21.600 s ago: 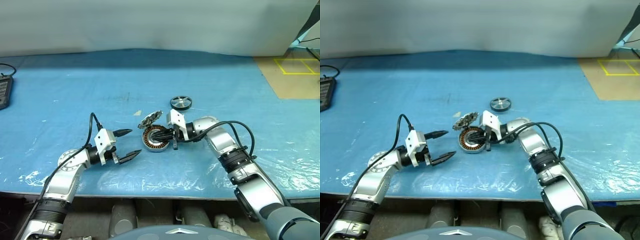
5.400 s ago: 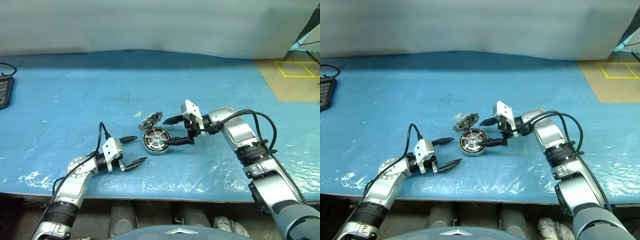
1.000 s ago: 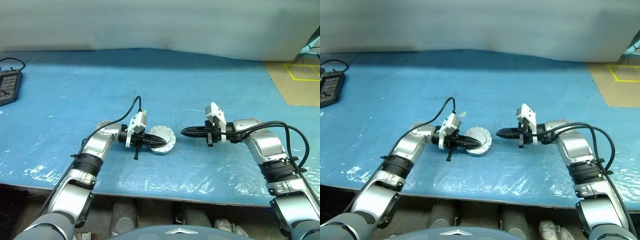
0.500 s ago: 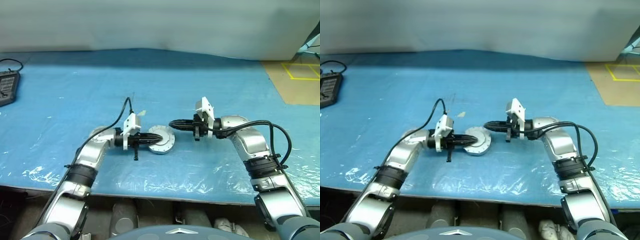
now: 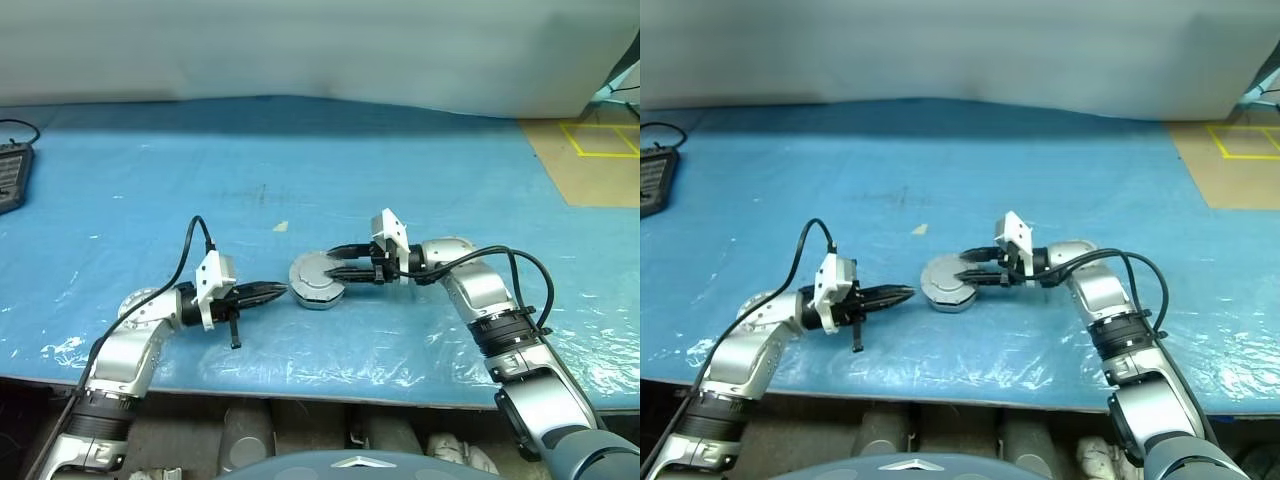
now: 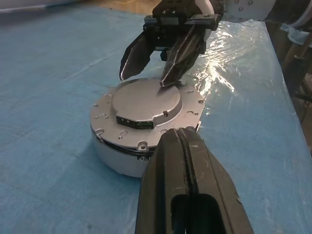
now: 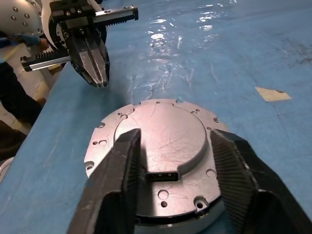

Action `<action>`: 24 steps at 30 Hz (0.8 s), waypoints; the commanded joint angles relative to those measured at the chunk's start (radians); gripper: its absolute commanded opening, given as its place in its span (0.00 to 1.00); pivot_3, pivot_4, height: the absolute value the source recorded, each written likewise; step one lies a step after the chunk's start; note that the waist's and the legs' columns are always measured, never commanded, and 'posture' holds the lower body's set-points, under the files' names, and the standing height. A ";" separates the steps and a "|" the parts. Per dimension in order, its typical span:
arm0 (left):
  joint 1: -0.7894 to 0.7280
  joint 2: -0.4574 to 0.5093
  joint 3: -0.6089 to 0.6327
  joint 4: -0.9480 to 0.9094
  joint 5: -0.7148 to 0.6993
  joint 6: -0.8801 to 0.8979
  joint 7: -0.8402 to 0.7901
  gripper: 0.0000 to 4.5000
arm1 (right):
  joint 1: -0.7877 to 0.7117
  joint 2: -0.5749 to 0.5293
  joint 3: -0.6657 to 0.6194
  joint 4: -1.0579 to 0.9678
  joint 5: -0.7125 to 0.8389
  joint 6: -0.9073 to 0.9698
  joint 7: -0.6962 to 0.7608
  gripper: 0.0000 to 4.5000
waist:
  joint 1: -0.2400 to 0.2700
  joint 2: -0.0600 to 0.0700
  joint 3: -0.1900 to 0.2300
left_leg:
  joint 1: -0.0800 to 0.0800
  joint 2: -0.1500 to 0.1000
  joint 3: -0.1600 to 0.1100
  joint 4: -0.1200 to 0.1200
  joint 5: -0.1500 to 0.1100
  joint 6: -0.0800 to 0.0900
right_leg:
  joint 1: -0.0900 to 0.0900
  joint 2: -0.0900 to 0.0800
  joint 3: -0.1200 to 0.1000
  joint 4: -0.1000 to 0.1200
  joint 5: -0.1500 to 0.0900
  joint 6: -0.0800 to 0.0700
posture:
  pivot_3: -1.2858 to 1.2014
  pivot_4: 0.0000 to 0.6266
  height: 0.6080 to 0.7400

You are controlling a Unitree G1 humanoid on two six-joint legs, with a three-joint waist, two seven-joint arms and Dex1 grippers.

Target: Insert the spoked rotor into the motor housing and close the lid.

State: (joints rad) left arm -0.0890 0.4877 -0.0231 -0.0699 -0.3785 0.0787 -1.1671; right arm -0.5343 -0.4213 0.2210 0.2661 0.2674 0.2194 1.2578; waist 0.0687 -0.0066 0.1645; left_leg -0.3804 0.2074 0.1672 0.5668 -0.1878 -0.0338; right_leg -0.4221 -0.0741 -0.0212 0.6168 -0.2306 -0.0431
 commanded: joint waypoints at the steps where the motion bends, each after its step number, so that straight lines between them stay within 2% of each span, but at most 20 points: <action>1: 0.044 0.008 0.035 -0.051 -0.018 -0.032 0.033 0.00 | -0.008 0.002 0.010 -0.051 0.009 -0.003 0.020 0.73 | -0.001 0.000 0.000 | 0.000 0.000 0.000 0.000 0.000 0.000 | 0.000 0.000 0.000 0.000 0.000 0.000 | 0.52 0.24 1.00; 4: 0.090 0.018 0.032 -0.057 -0.003 -0.051 0.048 0.00 | -0.005 -0.004 0.025 -0.069 0.009 0.006 0.040 0.97 | -0.001 0.000 0.000 | 0.000 0.000 0.000 0.000 0.000 0.000 | 0.000 0.000 0.000 0.000 0.000 0.000 | 0.52 0.24 1.00; 5: 0.101 0.019 0.030 -0.058 0.000 -0.055 0.052 0.00 | -0.006 -0.005 0.031 -0.065 0.003 0.002 0.043 0.99 | -0.001 0.000 0.000 | 0.000 0.000 0.000 0.000 0.000 0.000 | 0.000 0.000 0.000 0.000 0.000 0.000 | 0.52 0.24 1.00; 24: 0.179 0.007 -0.027 -0.060 0.027 -0.095 0.111 0.00 | -0.022 0.046 0.056 0.015 -0.033 -0.012 0.029 0.99 | -0.001 0.000 0.000 | 0.002 0.000 0.001 0.001 0.000 0.000 | 0.001 0.000 0.001 0.002 0.000 0.000 | 0.52 0.24 1.00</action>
State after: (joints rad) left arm 0.0833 0.4955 -0.0474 -0.0944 -0.3498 0.0030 -1.0620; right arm -0.5400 -0.3795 0.2785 0.2892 0.2296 0.2129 1.2832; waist 0.0676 -0.0067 0.1645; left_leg -0.3785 0.2074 0.1679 0.5683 -0.1879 -0.0337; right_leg -0.4214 -0.0737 -0.0199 0.6187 -0.2306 -0.0431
